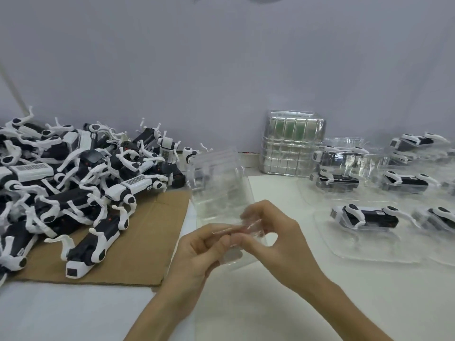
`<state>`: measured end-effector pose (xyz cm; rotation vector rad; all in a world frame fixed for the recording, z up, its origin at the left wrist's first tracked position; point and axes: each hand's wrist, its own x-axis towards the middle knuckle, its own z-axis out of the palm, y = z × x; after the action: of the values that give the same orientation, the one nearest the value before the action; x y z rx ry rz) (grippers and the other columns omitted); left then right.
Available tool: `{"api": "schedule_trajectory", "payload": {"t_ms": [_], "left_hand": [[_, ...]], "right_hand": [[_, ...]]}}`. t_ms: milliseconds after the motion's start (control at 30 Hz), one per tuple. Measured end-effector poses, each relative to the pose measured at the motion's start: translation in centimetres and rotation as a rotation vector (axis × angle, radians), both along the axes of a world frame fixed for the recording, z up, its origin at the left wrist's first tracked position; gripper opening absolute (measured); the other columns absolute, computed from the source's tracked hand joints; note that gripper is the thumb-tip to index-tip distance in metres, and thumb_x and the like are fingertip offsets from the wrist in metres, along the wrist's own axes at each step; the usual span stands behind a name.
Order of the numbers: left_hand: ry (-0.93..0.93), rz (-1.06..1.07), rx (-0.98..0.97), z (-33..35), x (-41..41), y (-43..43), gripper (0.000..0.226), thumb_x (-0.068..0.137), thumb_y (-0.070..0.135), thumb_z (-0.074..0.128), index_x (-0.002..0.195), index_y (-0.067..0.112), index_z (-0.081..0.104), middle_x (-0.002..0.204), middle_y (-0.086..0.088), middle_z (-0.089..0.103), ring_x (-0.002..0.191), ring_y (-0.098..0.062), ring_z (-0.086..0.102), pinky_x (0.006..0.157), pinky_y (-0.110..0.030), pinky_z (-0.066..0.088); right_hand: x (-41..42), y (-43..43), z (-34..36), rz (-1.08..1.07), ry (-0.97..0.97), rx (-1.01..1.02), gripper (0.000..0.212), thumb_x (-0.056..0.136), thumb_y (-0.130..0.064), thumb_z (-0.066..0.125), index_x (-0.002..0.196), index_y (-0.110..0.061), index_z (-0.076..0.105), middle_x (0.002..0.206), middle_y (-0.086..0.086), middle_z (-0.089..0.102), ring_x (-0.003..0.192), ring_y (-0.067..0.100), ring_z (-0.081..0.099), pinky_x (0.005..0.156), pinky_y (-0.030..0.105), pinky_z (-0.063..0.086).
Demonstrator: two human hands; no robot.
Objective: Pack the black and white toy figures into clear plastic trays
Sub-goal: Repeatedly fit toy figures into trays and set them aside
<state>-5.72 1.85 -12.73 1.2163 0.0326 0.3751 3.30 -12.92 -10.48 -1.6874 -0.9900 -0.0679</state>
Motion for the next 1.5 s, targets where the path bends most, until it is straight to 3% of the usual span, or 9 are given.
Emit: {"api": "schedule_trajectory", "payload": {"t_ms": [133,400,700,867,1067,1200,1333,1433,1500], "left_hand": [[0.017,-0.019,-0.053,0.2,0.2,-0.3,0.037,0.087,0.037,0.062,0.112,0.012,0.073,0.118,-0.017,0.070,0.107,-0.036,0.069,0.080,-0.033,0.058],[0.009,0.116,-0.006,0.2,0.4,-0.9,0.026,0.084,0.031,0.069,0.101,0.013,0.077,0.107,-0.018,0.074,0.101,-0.037,0.071,0.074,-0.029,0.058],[0.000,0.016,-0.043,0.5,0.3,-0.9,0.030,0.092,0.028,0.053,0.110,0.017,0.075,0.117,-0.014,0.072,0.108,-0.034,0.069,0.083,-0.030,0.057],[-0.003,0.135,0.022,0.4,0.3,-1.0,0.015,0.089,0.024,0.068,0.099,0.018,0.077,0.105,-0.015,0.075,0.096,-0.034,0.073,0.075,-0.028,0.058],[0.031,0.283,-0.003,0.3,0.1,-0.2,0.020,0.059,0.033,0.080,0.072,0.017,0.076,0.091,-0.016,0.076,0.080,-0.035,0.074,0.064,-0.027,0.058],[-0.002,0.227,-0.035,0.3,0.2,0.0,0.014,0.077,0.031,0.068,0.079,0.019,0.076,0.097,-0.015,0.076,0.083,-0.032,0.075,0.063,-0.027,0.058],[-0.003,0.298,-0.183,0.5,0.2,0.8,0.017,0.083,0.024,0.060,0.081,0.014,0.074,0.082,-0.009,0.074,0.066,-0.019,0.072,0.055,-0.023,0.056],[0.003,0.388,-0.240,0.4,0.0,1.5,0.017,0.089,0.026,0.056,0.087,0.011,0.063,0.072,-0.003,0.069,0.056,-0.013,0.063,0.051,-0.021,0.052],[0.024,0.432,-0.283,0.3,-0.2,1.6,0.023,0.097,0.024,0.051,0.078,0.016,0.061,0.066,0.000,0.063,0.052,-0.011,0.056,0.050,-0.023,0.046]], "right_hand": [[0.5,0.0,0.0,-0.032,0.111,0.028,0.027,0.082,-0.021,0.081,0.093,-0.036,0.062,0.086,-0.010,0.070,0.074,0.012,0.068,0.068,0.023,0.052],[0.6,0.0,0.1,-0.021,0.184,0.046,0.023,0.081,-0.023,0.082,0.091,-0.036,0.066,0.081,-0.005,0.071,0.076,0.013,0.069,0.066,0.017,0.047],[1.4,-0.2,0.2,-0.003,0.238,0.100,0.020,0.076,-0.033,0.081,0.091,-0.034,0.069,0.081,0.000,0.072,0.074,0.018,0.069,0.063,0.018,0.047],[1.5,-0.3,0.1,-0.006,0.187,0.080,0.021,0.079,-0.028,0.083,0.093,-0.034,0.069,0.081,-0.003,0.072,0.074,0.017,0.069,0.064,0.018,0.048],[1.4,-0.5,-0.1,-0.020,0.148,0.090,0.023,0.080,-0.020,0.083,0.094,-0.029,0.068,0.081,-0.003,0.071,0.075,0.015,0.068,0.070,0.027,0.053],[2.1,-0.9,0.4,-0.013,0.189,0.164,0.021,0.082,-0.018,0.080,0.091,-0.031,0.068,0.078,0.002,0.071,0.071,0.019,0.070,0.067,0.030,0.054],[3.5,-1.9,1.0,-0.094,0.245,0.301,0.018,0.075,-0.030,0.075,0.091,-0.027,0.067,0.076,0.006,0.070,0.067,0.019,0.068,0.061,0.027,0.052],[4.5,-2.6,1.1,-0.228,0.163,0.364,0.018,0.081,-0.024,0.075,0.096,-0.026,0.067,0.082,0.004,0.069,0.074,0.020,0.068,0.067,0.029,0.054],[5.0,-3.0,1.4,-0.297,0.055,0.357,0.019,0.085,-0.022,0.074,0.098,-0.032,0.065,0.086,-0.005,0.069,0.082,0.015,0.067,0.074,0.026,0.054]]}}
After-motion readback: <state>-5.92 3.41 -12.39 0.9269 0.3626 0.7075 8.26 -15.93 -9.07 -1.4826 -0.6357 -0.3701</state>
